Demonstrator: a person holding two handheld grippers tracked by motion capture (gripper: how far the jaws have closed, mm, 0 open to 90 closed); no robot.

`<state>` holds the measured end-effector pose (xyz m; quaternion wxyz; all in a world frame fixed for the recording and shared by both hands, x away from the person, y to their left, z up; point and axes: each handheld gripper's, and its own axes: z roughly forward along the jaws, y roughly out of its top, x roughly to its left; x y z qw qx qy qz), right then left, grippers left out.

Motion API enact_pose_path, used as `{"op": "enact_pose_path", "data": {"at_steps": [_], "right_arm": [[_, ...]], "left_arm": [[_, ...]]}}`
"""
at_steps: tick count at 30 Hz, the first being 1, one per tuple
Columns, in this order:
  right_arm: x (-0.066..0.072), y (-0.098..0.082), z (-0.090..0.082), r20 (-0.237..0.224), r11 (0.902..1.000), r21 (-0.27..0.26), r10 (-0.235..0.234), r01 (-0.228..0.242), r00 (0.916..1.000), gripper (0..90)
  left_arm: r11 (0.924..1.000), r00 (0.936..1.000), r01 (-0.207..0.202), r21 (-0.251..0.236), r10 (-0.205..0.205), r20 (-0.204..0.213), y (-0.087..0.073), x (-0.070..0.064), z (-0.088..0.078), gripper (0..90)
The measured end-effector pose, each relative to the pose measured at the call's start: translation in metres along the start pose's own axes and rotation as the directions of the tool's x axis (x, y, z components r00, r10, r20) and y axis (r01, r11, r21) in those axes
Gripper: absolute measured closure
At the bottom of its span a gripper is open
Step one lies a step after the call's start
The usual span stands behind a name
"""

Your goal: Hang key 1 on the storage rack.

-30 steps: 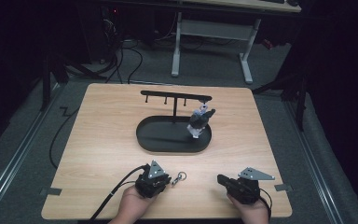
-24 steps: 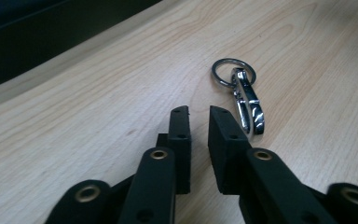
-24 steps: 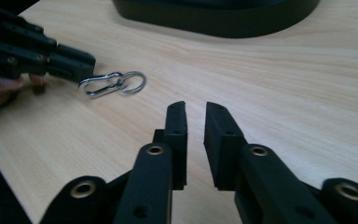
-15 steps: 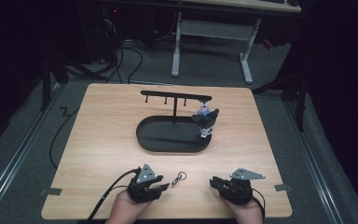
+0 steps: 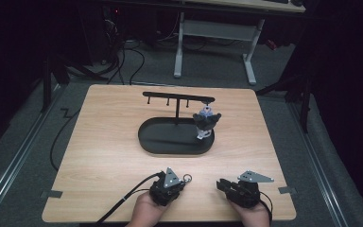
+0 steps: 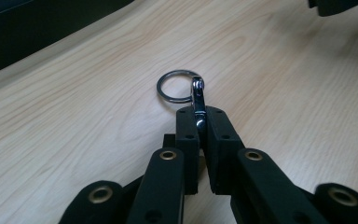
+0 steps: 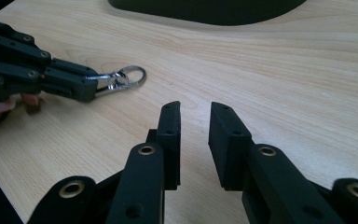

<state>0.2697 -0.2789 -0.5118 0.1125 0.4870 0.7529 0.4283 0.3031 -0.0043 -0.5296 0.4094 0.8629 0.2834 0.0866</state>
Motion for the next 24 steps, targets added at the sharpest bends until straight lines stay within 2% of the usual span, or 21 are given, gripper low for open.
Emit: {"op": "enact_pose_path", "data": {"at_steps": [5, 8, 10, 11, 13, 18, 21, 24], "right_arm": [[-0.007, 0.000, -0.007, 0.006, 0.9997, -0.019, 0.017, -0.017, 0.9998, 74.9], [-0.011, 0.000, -0.010, 0.009, 0.9992, -0.030, 0.026, -0.026, 0.9996, 74.9], [-0.013, 0.000, -0.011, 0.010, 0.9989, -0.034, 0.033, -0.033, 0.9994, 74.9], [-0.014, 0.000, -0.012, 0.010, 0.9987, -0.037, 0.036, -0.036, 0.9993, 74.9], [-0.015, 0.000, -0.012, 0.009, 0.9984, -0.041, 0.039, -0.038, 0.9992, 74.9], [-0.015, 0.000, -0.011, 0.006, 0.9988, -0.032, 0.038, -0.037, 0.9993, 74.8], [-0.013, 0.000, -0.010, 0.001, 0.9991, -0.027, 0.033, -0.033, 0.9995, 74.8], [-0.012, 0.000, -0.007, -0.004, 0.9993, -0.016, 0.035, -0.035, 0.9994, 74.0]], "left_arm": [[0.9990, 0.9977, -0.044, 0.010, 0.043, 0.053, 0.020, -0.019, 0.026, 84.9], [0.9972, 0.9937, -0.074, 0.013, 0.073, 0.085, 0.031, -0.029, 0.039, 84.8], [0.9970, 0.9932, -0.077, 0.012, 0.075, 0.089, 0.035, -0.033, 0.044, 84.4], [0.9969, 0.9930, -0.077, 0.013, 0.076, 0.090, 0.036, -0.033, 0.046, 83.6], [0.9967, 0.9909, -0.080, 0.010, 0.079, 0.109, 0.036, -0.033, 0.046, 75.1], [0.9964, 0.9906, -0.084, 0.012, 0.082, 0.110, 0.033, -0.033, 0.042, 61.3], [0.9976, 0.9906, -0.070, 0.006, 0.068, 0.119, 0.028, -0.028, 0.037, 58.5], [0.9975, 0.9915, -0.071, 0.002, 0.070, 0.109, 0.023, -0.025, 0.031, 57.3]]}}
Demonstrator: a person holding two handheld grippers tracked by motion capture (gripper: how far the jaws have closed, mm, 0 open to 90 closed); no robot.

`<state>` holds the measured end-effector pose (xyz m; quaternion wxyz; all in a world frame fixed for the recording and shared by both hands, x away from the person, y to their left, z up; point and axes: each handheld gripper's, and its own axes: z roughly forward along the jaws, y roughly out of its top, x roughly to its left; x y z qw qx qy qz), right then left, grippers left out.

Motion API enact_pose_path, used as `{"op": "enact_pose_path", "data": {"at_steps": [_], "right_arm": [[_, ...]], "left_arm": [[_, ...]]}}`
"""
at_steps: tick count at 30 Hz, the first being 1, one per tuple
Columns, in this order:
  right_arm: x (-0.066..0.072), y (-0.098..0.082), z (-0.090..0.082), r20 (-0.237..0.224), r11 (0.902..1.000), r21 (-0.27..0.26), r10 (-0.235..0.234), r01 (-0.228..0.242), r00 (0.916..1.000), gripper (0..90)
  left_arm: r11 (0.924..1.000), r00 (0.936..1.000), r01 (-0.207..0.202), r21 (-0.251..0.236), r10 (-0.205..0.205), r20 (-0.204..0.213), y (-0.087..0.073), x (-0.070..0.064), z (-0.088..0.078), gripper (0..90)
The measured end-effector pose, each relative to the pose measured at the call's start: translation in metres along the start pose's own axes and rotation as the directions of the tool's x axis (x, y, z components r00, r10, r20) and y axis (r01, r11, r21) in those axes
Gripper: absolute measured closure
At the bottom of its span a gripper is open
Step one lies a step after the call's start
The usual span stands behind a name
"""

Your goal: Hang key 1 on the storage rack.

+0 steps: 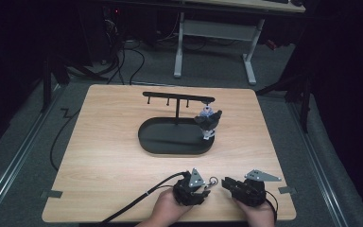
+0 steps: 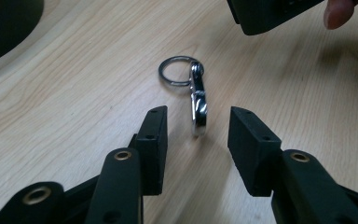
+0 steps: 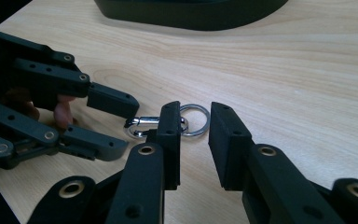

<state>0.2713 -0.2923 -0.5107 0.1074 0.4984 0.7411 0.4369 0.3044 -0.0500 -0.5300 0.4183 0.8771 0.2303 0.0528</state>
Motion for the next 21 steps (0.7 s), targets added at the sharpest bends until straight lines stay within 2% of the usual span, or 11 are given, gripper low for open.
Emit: {"op": "enact_pose_path", "data": {"at_steps": [3, 7, 9, 12, 13, 16, 17, 19, 21], "right_arm": [[0.005, 0.000, 0.003, -0.010, 0.9998, 0.011, 0.018, -0.018, 0.9998, 66.9], [0.018, 0.001, 0.008, 0.008, 0.9994, 0.015, 0.032, -0.032, 0.9995, 51.6], [0.023, 0.003, 0.011, 0.028, 0.9984, 0.021, 0.052, -0.053, 0.9982, 41.2], [0.030, 0.006, 0.018, 0.067, 0.9970, 0.024, 0.072, -0.074, 0.9951, 30.9], [0.033, 0.006, 0.022, 0.085, 0.9966, 0.028, 0.075, -0.078, 0.9935, 29.7], [0.040, 0.007, 0.033, 0.112, 0.9940, 0.067, 0.079, -0.087, 0.9906, 26.1], [0.041, 0.008, 0.036, 0.124, 0.9930, 0.079, 0.078, -0.088, 0.9893, 25.8], [0.043, 0.009, 0.041, 0.143, 0.9927, 0.088, 0.070, -0.083, 0.9872, 25.7], [0.045, 0.010, 0.046, 0.162, 0.9925, 0.094, 0.063, -0.079, 0.9848, 25.7]], "left_arm": [[0.9996, 0.9999, -0.007, -0.029, 0.006, -0.013, -0.009, 0.004, -0.017, 55.8], [0.9994, 0.9984, 0.005, -0.035, -0.007, -0.056, -0.033, 0.022, -0.052, 55.2], [0.9992, 0.9961, 0.023, -0.031, -0.026, -0.085, -0.048, 0.033, -0.073, 54.7], [0.9980, 0.9893, 0.049, -0.041, -0.054, -0.136, -0.073, 0.047, -0.106, 54.4], [0.9966, 0.9857, 0.063, -0.053, -0.071, -0.153, -0.080, 0.050, -0.115, 54.3], [0.9877, 0.9796, 0.119, -0.101, -0.134, -0.150, -0.092, 0.060, -0.136, 54.7], [0.9858, 0.9788, 0.122, -0.115, -0.139, -0.150, -0.091, 0.062, -0.140, 54.6], [0.9864, 0.9789, 0.098, -0.132, -0.120, -0.166, -0.089, 0.064, -0.145, 53.8], [0.9875, 0.9814, 0.086, -0.132, -0.106, -0.160, -0.089, 0.064, -0.145, 53.5]]}}
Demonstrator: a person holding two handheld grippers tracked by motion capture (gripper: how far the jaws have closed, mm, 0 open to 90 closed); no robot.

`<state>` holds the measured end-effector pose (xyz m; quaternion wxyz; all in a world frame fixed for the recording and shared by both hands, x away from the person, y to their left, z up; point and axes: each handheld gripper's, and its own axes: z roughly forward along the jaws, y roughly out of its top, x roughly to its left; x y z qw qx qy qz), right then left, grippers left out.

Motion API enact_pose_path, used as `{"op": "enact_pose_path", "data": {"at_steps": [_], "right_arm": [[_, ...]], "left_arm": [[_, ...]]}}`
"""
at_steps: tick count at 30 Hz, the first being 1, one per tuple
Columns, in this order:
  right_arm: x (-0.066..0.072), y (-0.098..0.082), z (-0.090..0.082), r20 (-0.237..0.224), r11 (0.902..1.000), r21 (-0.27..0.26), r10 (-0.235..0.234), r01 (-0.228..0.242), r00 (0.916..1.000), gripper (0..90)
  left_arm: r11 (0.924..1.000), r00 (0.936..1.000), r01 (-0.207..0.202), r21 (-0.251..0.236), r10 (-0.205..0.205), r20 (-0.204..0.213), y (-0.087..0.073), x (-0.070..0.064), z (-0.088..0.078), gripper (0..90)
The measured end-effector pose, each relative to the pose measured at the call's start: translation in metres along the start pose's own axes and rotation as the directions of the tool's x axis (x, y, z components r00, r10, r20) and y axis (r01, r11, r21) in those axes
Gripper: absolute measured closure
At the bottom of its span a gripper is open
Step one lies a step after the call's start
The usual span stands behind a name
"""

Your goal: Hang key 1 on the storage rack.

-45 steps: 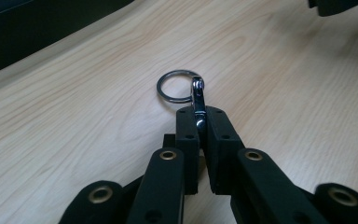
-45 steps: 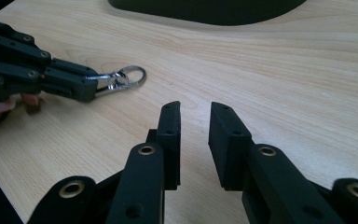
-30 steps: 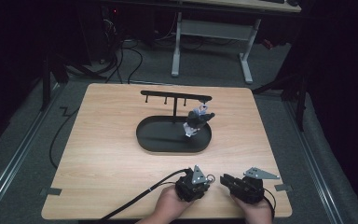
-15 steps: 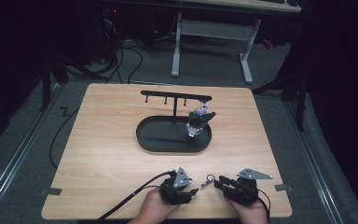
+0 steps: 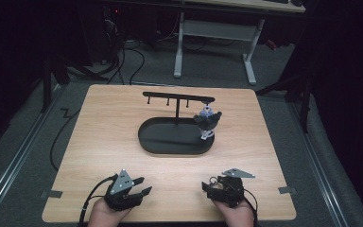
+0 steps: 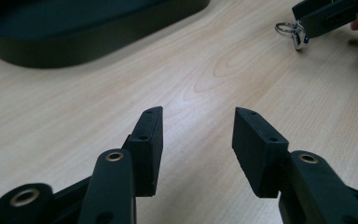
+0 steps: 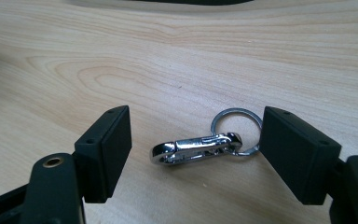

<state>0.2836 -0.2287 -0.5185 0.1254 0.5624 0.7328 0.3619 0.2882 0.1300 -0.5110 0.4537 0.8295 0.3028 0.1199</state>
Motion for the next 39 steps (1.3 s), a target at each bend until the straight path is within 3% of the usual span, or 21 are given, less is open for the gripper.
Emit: {"op": "enact_pose_path", "data": {"at_steps": [3, 10, 17, 28, 32, 34, 39], "right_arm": [[0.003, 0.000, 0.004, 0.060, 0.9993, 0.015, -0.036, 0.035, 0.9976, 28.7], [-0.005, -0.008, -0.006, 0.052, 0.9993, 0.021, -0.033, 0.032, 0.9981, 42.1], [-0.010, -0.012, -0.013, 0.045, 0.9984, 0.033, -0.048, 0.047, 0.9978, 64.0], [-0.003, -0.011, -0.010, 0.034, 0.9954, 0.047, -0.085, 0.084, 0.9958, 50.1], [-0.001, -0.010, -0.010, 0.041, 0.9946, 0.021, -0.103, 0.102, 0.9939, 52.4], [-0.002, -0.007, -0.009, 0.051, 0.9960, 0.004, -0.089, 0.089, 0.9947, 52.3], [-0.001, -0.003, -0.001, 0.077, 0.9956, 0.024, -0.092, 0.091, 0.9928, 51.6]], "left_arm": [[0.9995, 0.9999, -0.011, 0.030, 0.011, 0.013, -0.003, -0.001, 0.005, 53.5], [0.9993, 0.9993, -0.022, 0.031, 0.021, 0.031, -0.001, -0.004, 0.010, 53.2], [0.9986, 0.9987, -0.026, 0.046, 0.024, 0.044, -0.002, -0.007, 0.015, 52.7], [0.9993, 0.9988, -0.009, 0.036, 0.007, 0.048, -0.003, -0.003, 0.012, 52.7], [0.9993, 0.9986, -0.007, 0.036, 0.005, 0.053, -0.003, -0.002, 0.011, 52.7], [0.9993, 0.9985, -0.008, 0.037, 0.006, 0.054, -0.004, -0.002, 0.012, 52.7], [0.9991, 0.9984, -0.013, 0.039, 0.011, 0.056, -0.003, -0.003, 0.013, 52.7]]}}
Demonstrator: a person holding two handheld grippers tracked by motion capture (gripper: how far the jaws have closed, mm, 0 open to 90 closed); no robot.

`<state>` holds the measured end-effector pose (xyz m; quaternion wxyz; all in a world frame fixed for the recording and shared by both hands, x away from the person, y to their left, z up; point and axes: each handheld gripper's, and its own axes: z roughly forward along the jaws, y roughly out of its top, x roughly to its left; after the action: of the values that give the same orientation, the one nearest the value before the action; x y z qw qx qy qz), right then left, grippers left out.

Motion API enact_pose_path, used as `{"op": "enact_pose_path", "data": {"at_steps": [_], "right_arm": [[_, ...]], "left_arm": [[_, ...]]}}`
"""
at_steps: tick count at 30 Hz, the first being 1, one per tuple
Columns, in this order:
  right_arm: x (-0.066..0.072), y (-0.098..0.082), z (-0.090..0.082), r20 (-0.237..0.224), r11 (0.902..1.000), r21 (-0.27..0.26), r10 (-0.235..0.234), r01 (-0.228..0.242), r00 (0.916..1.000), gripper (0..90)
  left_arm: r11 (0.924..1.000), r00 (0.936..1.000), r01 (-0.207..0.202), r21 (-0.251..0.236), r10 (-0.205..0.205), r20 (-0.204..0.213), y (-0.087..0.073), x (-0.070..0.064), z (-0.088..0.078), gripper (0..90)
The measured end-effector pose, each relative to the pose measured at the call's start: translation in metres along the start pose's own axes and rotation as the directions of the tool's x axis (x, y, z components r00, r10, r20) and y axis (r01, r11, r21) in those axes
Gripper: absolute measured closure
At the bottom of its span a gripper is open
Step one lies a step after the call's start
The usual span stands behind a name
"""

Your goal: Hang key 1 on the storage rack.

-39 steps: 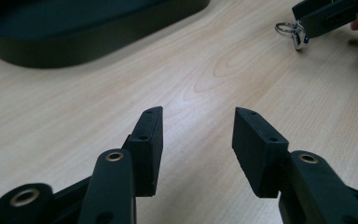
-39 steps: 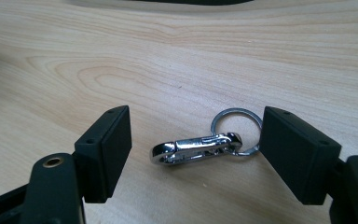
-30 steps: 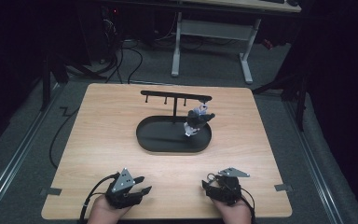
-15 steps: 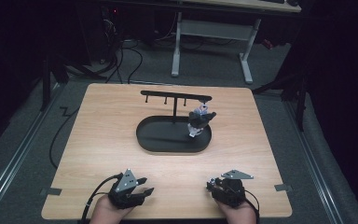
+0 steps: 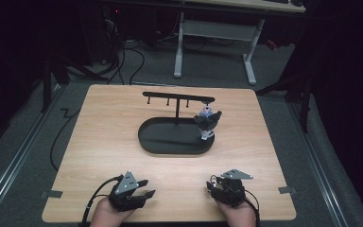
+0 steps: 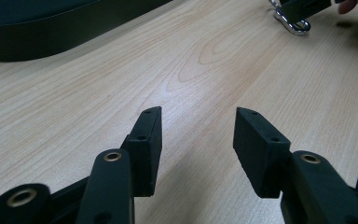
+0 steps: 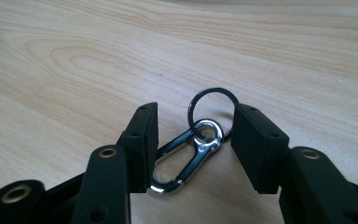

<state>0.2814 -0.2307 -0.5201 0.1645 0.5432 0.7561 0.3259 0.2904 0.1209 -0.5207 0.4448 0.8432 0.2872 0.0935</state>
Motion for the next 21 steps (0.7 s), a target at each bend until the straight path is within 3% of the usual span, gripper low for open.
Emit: {"op": "enact_pose_path", "data": {"at_steps": [6, 11, 15, 21], "right_arm": [[-0.002, 0.004, 0.005, 0.030, 1.0000, 0.004, -0.007, 0.007, 0.9995, 57.4], [-0.005, 0.004, 0.003, 0.024, 1.0000, 0.005, 0.000, 0.000, 0.9997, 65.3], [-0.005, 0.003, -0.001, 0.029, 1.0000, -0.001, -0.005, 0.005, 0.9996, 78.8], [-0.008, 0.003, -0.008, 0.025, 0.9995, -0.016, -0.025, 0.026, 0.9994, 87.6]], "left_arm": [[1.0000, 1.0000, 0.002, 0.004, -0.002, 0.002, -0.001, 0.001, 0.000, 52.7], [1.0000, 1.0000, 0.004, 0.005, -0.004, 0.004, -0.001, 0.001, 0.000, 52.7], [1.0000, 1.0000, 0.003, 0.004, -0.003, 0.005, -0.001, 0.000, 0.000, 52.6], [1.0000, 1.0000, 0.000, 0.005, 0.000, 0.008, -0.001, 0.000, 0.001, 52.6]]}}
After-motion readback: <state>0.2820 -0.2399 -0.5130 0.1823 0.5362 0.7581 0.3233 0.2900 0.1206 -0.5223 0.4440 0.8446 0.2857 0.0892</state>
